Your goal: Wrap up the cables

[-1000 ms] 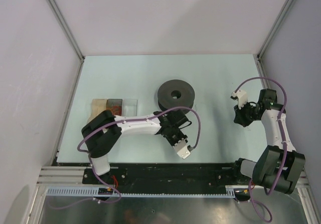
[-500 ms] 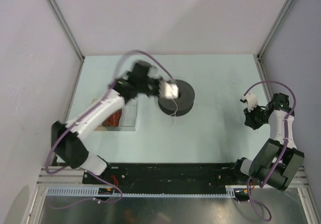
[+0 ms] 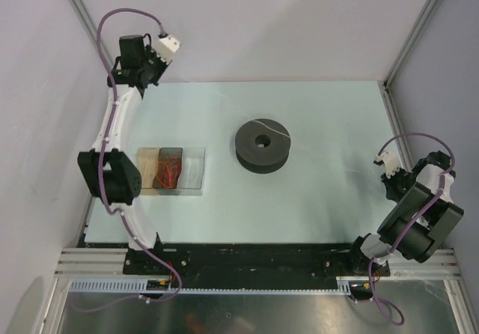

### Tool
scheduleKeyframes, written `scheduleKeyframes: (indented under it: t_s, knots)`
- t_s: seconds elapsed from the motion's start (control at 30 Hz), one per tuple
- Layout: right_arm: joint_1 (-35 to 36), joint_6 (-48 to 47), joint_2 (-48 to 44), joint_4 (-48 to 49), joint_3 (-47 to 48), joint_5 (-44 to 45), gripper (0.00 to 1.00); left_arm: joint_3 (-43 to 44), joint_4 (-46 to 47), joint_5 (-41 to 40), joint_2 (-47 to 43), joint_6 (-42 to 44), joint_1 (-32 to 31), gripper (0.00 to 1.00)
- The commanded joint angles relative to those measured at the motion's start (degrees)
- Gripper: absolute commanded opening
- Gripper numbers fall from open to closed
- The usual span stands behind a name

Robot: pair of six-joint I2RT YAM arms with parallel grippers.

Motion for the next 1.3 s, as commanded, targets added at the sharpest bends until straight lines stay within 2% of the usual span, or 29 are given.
scheduleKeyframes:
  t_s: [0.0, 0.43, 1.27]
  knots:
    - [-2.2, -4.9, 1.9, 2.2, 0.2, 2.4, 0.0, 9.0, -0.5, -9.4, 5.8, -7.5, 4.9, 0.0]
    - [-6.6, -8.9, 5.9, 3.7, 1.4, 5.0, 0.0, 15.8, -0.5, -13.4, 17.2, -6.4, 10.7, 0.0]
    - [-10.7, -11.5, 6.3, 3.0, 1.8, 5.3, 0.0, 15.7, -0.7, -15.6, 21.6, -9.4, 13.3, 0.0]
